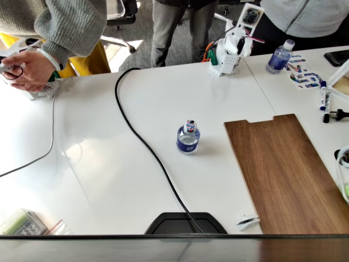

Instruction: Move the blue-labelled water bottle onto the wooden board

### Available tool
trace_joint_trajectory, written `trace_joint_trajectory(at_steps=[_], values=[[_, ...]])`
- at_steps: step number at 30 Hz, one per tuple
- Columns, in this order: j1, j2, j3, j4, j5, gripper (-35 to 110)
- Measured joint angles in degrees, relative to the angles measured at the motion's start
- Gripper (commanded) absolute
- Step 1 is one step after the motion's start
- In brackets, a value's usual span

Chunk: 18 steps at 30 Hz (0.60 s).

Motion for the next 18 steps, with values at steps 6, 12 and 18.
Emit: trace_joint_trajectory(at_steps=[6,12,18], values=[[0.35,0.09,0.00,0.53,0.09,13],[0.79,0.09,0.00,0.53,0.09,13],[0.79,0.09,0.00,0.53,0.09,13]])
